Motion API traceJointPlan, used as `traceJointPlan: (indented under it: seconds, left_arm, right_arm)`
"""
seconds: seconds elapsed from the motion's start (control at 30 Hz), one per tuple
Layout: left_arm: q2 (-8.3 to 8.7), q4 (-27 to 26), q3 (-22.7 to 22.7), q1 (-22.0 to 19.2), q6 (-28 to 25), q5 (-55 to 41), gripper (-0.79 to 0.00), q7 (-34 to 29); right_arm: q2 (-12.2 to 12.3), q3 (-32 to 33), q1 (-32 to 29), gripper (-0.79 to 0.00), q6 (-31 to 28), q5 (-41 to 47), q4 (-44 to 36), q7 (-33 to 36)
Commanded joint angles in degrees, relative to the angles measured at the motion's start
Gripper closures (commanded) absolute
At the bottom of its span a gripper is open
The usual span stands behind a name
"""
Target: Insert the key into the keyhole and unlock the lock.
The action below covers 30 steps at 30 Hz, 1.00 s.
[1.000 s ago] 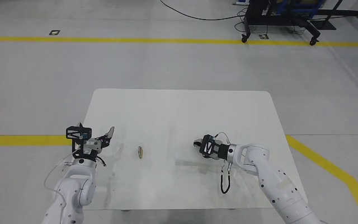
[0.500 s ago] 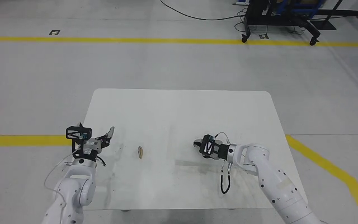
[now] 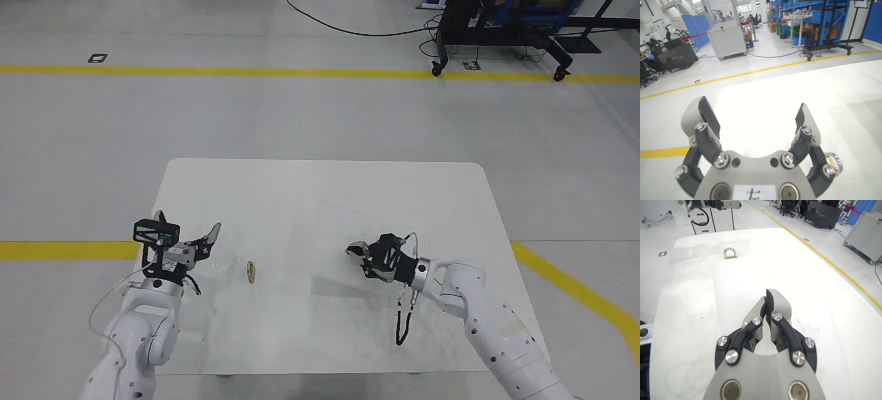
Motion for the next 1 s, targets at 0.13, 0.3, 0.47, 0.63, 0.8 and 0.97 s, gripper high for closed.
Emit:
traceJointPlan:
  seconds: [0.13,0.3,0.47,0.63,0.8,0.97]
  left_arm:
    - [-0.05,-3.66,3.83,-1.51,-4.57,2.78,-0.785,-2.83]
    - [-0.48,-5.32,10.07,-2.86,-3.79,9.29,-0.785,-4.00]
    - [-0.88,-4.47,14.98,-5.33,-7.23,9.85,-0.785,-7.09]
    - [-1.25,-2.38,18.50,-8.71,-7.95,13.42,-0.785,-9.61]
    - [-1.58,-0.71,22.18,-11.43,-7.42,20.25,-0.785,-10.17]
    - [-1.88,1.21,25.26,-13.21,-8.57,24.49,-0.785,-10.40]
  right_arm:
    - [-0.07,-0.87,1.09,0.000,-0.04,-0.77,3.53,-3.22]
    - [-0.18,-1.82,3.19,0.000,-3.16,-0.23,7.88,-7.77]
    - [-0.56,-3.39,5.16,0.000,-2.51,-1.27,11.26,-11.59]
    - [-0.69,-4.46,6.20,0.000,-1.97,-2.99,12.90,-14.49]
    - [-0.70,-4.95,6.69,0.000,-0.64,-4.48,13.69,-16.70]
    - [-0.56,-5.19,6.73,0.000,-0.68,-5.54,14.31,-18.60]
